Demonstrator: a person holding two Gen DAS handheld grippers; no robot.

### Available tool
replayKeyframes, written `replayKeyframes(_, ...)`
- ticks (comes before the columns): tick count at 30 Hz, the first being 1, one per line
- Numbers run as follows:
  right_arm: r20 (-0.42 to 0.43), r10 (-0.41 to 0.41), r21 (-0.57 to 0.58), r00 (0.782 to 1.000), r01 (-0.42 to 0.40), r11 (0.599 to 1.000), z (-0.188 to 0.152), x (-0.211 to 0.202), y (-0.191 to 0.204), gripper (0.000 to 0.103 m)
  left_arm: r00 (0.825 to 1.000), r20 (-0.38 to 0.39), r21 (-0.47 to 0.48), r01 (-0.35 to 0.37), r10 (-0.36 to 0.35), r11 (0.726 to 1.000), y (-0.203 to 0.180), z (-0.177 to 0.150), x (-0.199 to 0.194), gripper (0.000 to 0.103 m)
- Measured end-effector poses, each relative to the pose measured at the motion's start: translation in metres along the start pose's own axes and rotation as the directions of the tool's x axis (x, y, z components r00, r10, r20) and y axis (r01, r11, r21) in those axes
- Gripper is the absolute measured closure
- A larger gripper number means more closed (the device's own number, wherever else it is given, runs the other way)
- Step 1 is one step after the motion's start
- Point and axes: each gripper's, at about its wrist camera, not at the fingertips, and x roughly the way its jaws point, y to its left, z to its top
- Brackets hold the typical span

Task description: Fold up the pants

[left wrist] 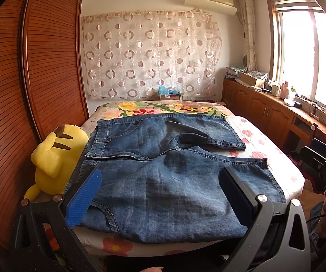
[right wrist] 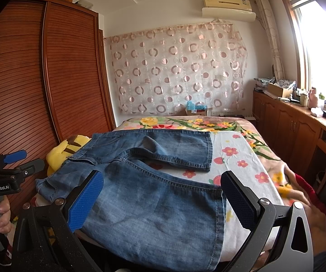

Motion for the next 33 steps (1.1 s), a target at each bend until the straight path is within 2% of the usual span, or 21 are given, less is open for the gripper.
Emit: replayKeyframes(33,0.004,0.001,0.0,1.0,-0.001,1.0,0.0006,-0.0005,0.0009,0.0,1.0,0.016,0.0,-0.002,0.002,1.0,-0.0016,0.0019,-0.0019,0.0)
